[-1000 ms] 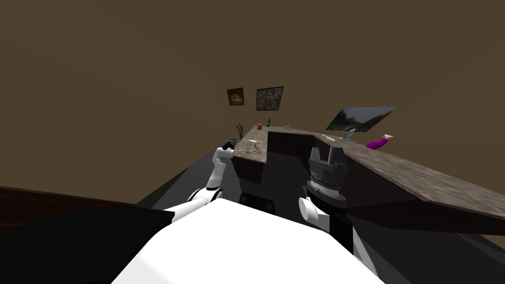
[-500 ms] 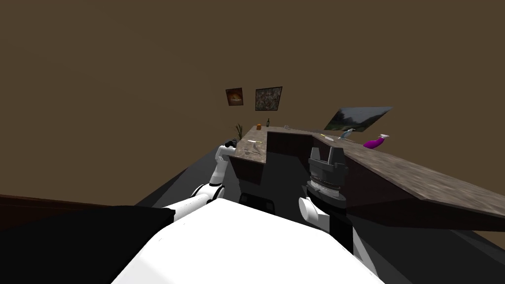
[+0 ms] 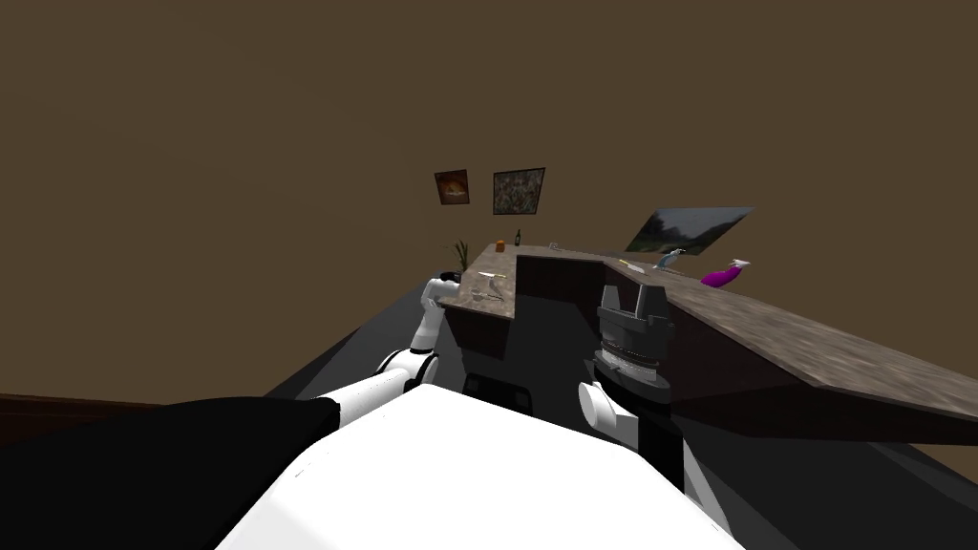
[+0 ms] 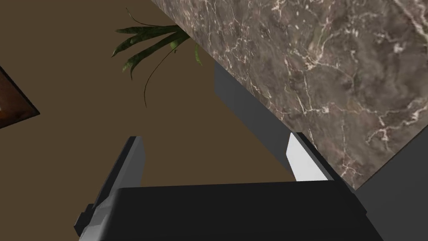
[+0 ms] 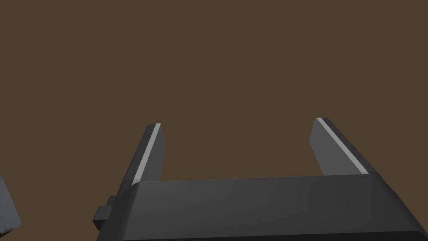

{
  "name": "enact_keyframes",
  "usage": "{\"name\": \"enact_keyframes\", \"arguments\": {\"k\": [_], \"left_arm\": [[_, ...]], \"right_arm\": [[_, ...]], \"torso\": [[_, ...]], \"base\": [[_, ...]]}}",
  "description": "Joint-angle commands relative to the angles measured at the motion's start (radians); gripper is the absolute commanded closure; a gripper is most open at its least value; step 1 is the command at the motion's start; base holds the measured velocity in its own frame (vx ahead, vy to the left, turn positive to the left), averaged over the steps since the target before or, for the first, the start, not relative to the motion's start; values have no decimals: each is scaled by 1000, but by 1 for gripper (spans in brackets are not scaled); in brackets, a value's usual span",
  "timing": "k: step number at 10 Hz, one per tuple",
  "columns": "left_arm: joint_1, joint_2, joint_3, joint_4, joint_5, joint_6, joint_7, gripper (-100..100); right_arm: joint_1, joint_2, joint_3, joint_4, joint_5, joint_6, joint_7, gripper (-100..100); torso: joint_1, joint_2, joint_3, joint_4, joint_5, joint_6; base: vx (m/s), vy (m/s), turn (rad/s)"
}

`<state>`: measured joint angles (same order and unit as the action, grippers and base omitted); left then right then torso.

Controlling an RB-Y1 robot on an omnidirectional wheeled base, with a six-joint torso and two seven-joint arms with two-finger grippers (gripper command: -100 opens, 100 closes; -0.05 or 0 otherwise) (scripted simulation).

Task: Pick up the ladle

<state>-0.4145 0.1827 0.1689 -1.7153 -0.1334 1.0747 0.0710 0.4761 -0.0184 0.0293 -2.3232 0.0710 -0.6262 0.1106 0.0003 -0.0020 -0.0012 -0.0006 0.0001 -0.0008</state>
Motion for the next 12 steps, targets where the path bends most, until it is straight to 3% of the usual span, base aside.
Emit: {"name": "enact_keyframes", "arguments": {"k": [1,7,12], "left_arm": [[-41,-4,-5,47,8,50,8,-100],[-120,-19,-23,148,36,236,21,-100],[-161,-33,-36,208,56,356,28,-100]], "right_arm": [[0,0,0,0,0,0,0,0],[0,0,0,0,0,0,0,0],[0,0,0,0,0,0,0,0]], "torso": [[0,0,0,0,0,0],[0,-1,-1,0,0,0],[0,-2,-1,-1,0,0]], "base": [[52,13,-35],[49,10,-28],[56,12,-24]]}}
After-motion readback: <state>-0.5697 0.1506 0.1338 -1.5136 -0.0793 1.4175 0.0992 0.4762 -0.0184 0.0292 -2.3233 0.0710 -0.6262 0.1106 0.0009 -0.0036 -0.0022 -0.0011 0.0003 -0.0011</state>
